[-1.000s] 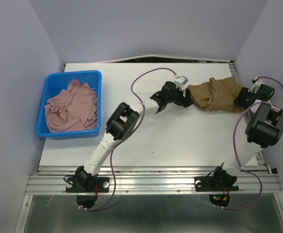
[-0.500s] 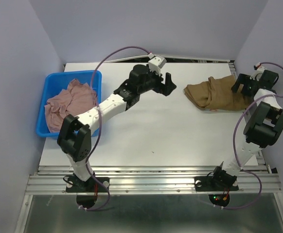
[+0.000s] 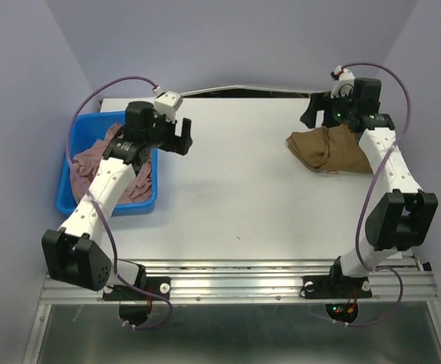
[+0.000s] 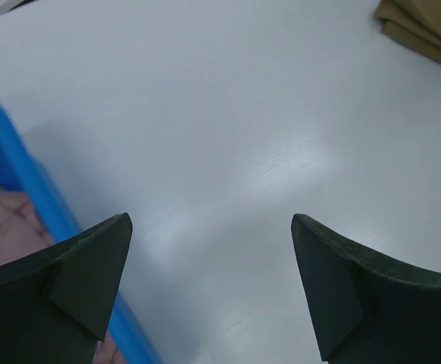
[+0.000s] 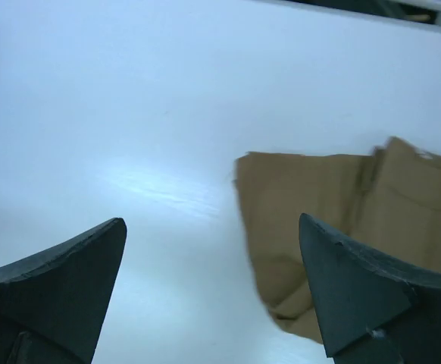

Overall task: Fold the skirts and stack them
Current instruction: Neatly place the folded skirt to the corner

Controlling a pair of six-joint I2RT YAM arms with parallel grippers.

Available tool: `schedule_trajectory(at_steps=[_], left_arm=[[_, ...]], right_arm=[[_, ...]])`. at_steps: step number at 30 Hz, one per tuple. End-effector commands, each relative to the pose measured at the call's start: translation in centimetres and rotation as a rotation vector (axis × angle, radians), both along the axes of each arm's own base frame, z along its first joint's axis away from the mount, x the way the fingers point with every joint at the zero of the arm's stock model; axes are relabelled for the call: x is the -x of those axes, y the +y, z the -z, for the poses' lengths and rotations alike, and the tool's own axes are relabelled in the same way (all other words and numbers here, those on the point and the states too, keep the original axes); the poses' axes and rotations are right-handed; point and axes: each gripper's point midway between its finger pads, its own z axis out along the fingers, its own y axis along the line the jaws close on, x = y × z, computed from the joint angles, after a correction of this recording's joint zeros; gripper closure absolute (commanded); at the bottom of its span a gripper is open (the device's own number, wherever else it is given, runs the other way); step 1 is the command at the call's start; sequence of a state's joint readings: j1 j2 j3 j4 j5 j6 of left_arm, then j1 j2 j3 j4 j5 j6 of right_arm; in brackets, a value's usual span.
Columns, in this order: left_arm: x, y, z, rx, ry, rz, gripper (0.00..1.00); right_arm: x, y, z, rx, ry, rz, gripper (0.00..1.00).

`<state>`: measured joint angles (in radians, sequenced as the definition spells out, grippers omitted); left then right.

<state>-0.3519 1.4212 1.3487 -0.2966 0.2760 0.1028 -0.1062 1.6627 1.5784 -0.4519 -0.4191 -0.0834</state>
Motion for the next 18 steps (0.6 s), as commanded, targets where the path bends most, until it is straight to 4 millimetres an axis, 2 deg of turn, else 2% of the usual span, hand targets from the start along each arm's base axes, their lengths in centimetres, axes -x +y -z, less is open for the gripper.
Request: schedule_trajectory(at_steps=[1, 2, 3, 4, 5, 7, 8, 9, 11, 13, 16, 18], left_arm=[[2.6, 5.5, 0.0, -0.082, -0.046, -0.072, 0.02], [3.9, 6.3, 0.8, -0.103, -0.054, -0.082, 0.02], [4.3, 7.1, 1.1, -0.129, -0.064, -0.104, 0.02], [4.9, 7.5, 1.8, -0.156, -0.068, -0.099, 0.02], [6.0, 8.0, 2.9, -0.172, -0.059, -0.104, 0.02], [7.0, 8.8, 4.1, -0.208, -0.056, -0.107, 0.02], [7.9, 9.2, 5.2, -0.223, -0.046, -0.107, 0.02], [8.1, 9.4, 5.6, -0.232, -0.047, -0.111, 0.02], [8.6, 9.8, 5.3, -0.235, -0.073, -0.116, 0.02], [8.7, 9.6, 4.7, -0.230, -0.086, -0.104, 0.02], [9.0, 9.4, 5.0, -0.222, -0.070, -0.092, 0.02], [9.0, 9.1, 4.7, -0.211, -0.077, -0.084, 0.02]], right_arm=[[5.5, 5.8, 2.1, -0.097, 0.132, -0.115, 0.00], [6.5, 6.9, 2.7, -0.108, 0.152, -0.147, 0.00], [7.9, 8.9, 3.6, -0.104, 0.173, -0.207, 0.00], [9.9, 9.8, 5.3, -0.105, 0.215, -0.237, 0.00], [11.0, 10.5, 6.4, -0.094, 0.237, -0.260, 0.00], [13.1, 11.5, 8.3, -0.065, 0.272, -0.295, 0.00], [14.8, 12.2, 9.6, -0.051, 0.289, -0.317, 0.00], [15.3, 12.1, 10.1, -0.035, 0.290, -0.312, 0.00], [16.8, 12.3, 10.7, -0.025, 0.281, -0.316, 0.00], [17.3, 12.0, 10.8, -0.016, 0.275, -0.306, 0.00], [18.1, 11.6, 10.8, -0.006, 0.270, -0.297, 0.00], [18.3, 11.3, 10.3, 0.001, 0.248, -0.290, 0.00]])
